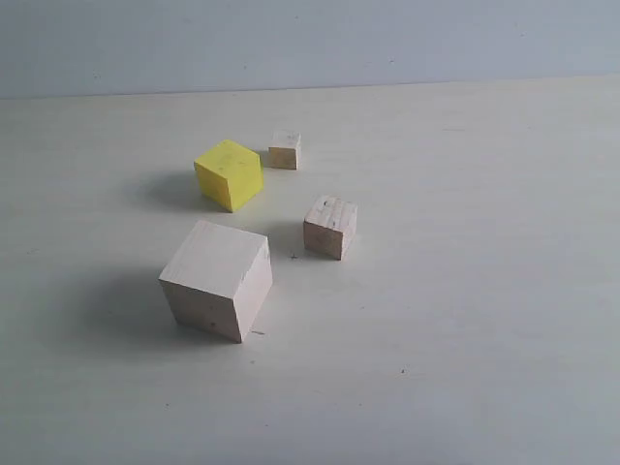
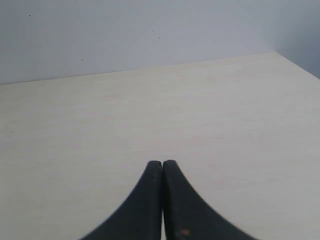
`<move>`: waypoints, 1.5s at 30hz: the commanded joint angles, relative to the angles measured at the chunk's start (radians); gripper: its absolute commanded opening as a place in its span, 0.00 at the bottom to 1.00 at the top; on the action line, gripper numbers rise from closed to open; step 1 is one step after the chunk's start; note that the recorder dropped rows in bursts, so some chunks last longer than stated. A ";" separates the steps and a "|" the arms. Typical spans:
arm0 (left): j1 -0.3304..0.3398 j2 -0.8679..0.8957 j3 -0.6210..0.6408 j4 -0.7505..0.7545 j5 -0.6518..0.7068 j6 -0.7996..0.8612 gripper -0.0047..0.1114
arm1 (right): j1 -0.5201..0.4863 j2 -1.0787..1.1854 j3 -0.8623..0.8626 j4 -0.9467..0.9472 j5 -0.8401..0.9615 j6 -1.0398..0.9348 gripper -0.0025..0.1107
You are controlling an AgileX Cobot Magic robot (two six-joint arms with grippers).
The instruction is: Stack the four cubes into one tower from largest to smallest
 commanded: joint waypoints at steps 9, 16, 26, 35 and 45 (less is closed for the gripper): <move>-0.005 -0.006 0.003 0.000 -0.006 -0.006 0.04 | -0.005 -0.007 0.005 0.000 -0.004 0.004 0.02; -0.005 -0.006 0.003 0.000 -0.006 -0.006 0.04 | -0.005 -0.007 0.005 0.000 -0.004 0.004 0.02; -0.005 -0.006 0.003 0.000 -0.020 -0.006 0.04 | -0.005 -0.007 0.005 0.000 -0.004 0.004 0.02; -0.005 -0.006 0.003 0.000 -0.405 -0.006 0.04 | -0.005 -0.007 0.005 0.000 -0.004 0.004 0.02; -0.005 -0.006 0.003 0.000 -0.404 -0.006 0.04 | -0.005 -0.007 0.005 0.000 -0.004 0.004 0.02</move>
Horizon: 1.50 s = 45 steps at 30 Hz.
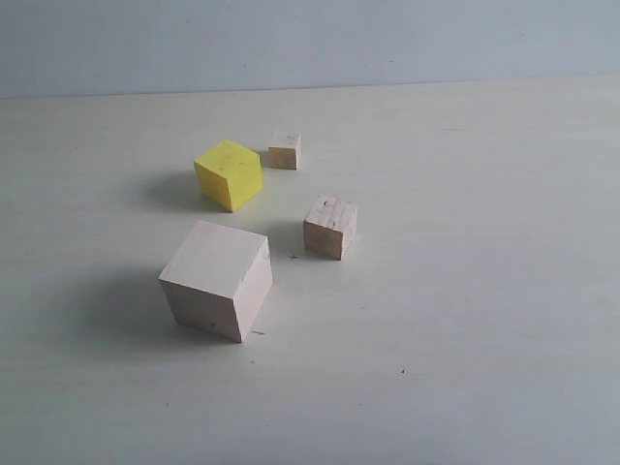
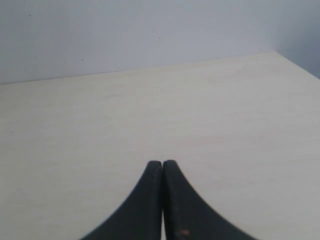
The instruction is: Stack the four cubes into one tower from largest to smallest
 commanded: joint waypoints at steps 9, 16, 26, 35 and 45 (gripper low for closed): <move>-0.005 -0.006 -0.003 0.000 -0.046 -0.006 0.04 | -0.005 -0.007 0.005 0.000 -0.061 0.004 0.02; -0.005 -0.006 -0.003 -0.004 -0.098 -0.170 0.04 | -0.005 -0.007 0.005 0.000 -0.253 0.001 0.02; -0.005 -0.006 -0.092 -0.004 0.017 -0.228 0.04 | -0.005 -0.007 0.005 0.000 -0.563 0.010 0.02; -0.090 0.192 -0.315 0.021 0.062 -0.204 0.04 | -0.005 -0.007 -0.143 -0.063 -0.531 0.261 0.02; -0.352 0.572 -0.558 0.021 0.191 -0.161 0.04 | 0.156 0.201 -0.387 -0.071 -0.363 0.325 0.02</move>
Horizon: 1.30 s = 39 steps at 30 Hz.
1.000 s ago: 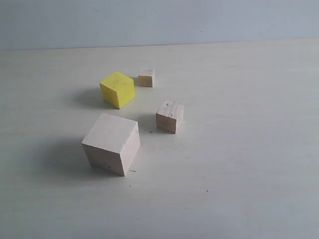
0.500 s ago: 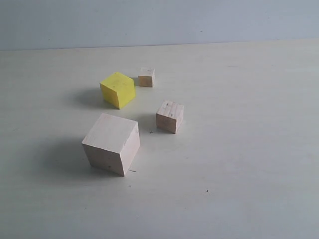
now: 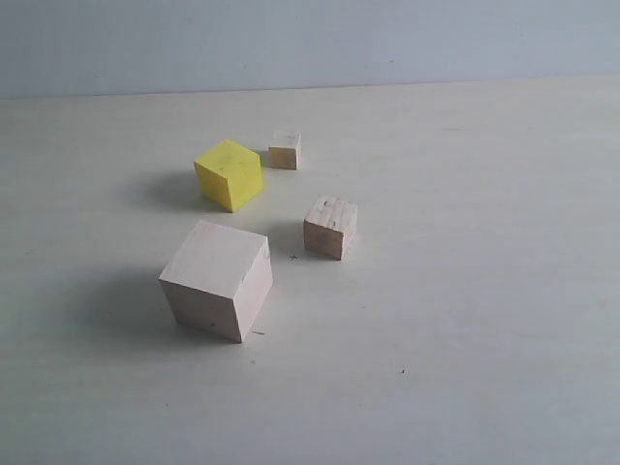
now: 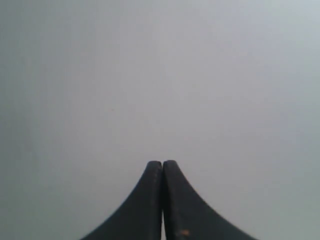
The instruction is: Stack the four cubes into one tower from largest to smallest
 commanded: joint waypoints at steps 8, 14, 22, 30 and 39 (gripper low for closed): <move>-0.335 0.369 -0.152 -0.005 0.222 0.081 0.04 | 0.338 0.410 -0.248 0.082 0.454 -0.216 0.02; -0.360 0.420 -0.152 -0.013 0.216 0.083 0.04 | 0.419 0.629 -0.283 0.283 0.674 -0.367 0.02; -0.360 0.418 -0.152 -0.013 0.183 0.077 0.04 | 0.419 0.747 -0.283 0.382 0.612 -0.367 0.02; -0.360 0.420 -0.152 -0.029 0.209 0.024 0.04 | 0.419 0.752 -0.283 0.421 0.453 -0.367 0.02; -0.360 0.469 -0.149 -0.121 0.474 -0.002 0.04 | 0.419 0.752 -0.283 0.300 0.358 -0.367 0.02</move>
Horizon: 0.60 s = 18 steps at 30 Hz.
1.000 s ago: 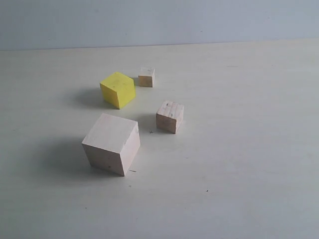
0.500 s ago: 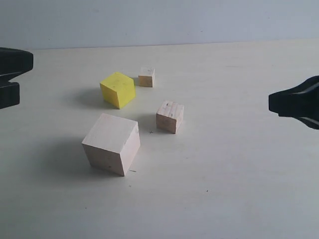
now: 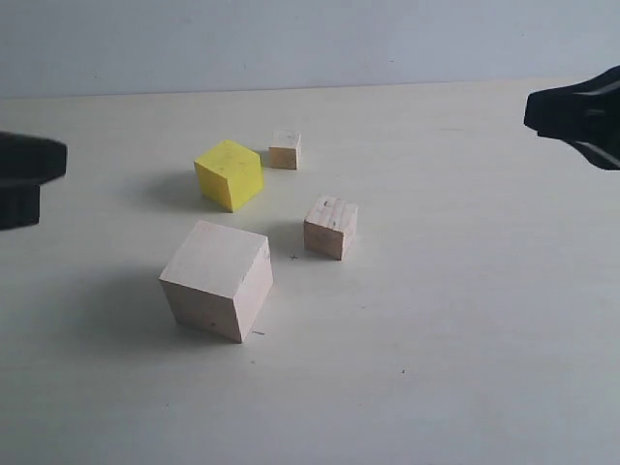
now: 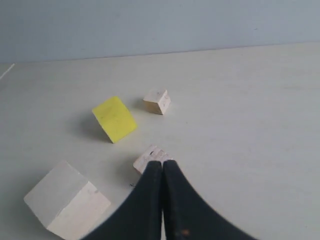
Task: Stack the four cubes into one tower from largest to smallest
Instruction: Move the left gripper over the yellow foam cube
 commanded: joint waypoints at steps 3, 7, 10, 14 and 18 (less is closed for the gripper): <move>-0.008 0.139 0.020 -0.091 0.135 -0.011 0.04 | 0.004 0.000 -0.011 -0.065 -0.016 -0.011 0.02; -0.008 0.306 0.022 -0.189 0.130 0.006 0.04 | 0.004 0.000 -0.011 -0.074 0.012 -0.011 0.02; -0.008 0.423 0.022 -0.259 0.131 0.037 0.04 | 0.004 0.000 -0.011 -0.111 0.051 -0.011 0.02; -0.008 0.526 0.022 -0.270 0.095 0.055 0.04 | 0.004 0.000 -0.011 -0.154 0.109 -0.011 0.02; -0.008 0.535 -0.019 -0.262 0.065 0.061 0.04 | 0.004 0.000 -0.011 -0.173 0.130 -0.011 0.02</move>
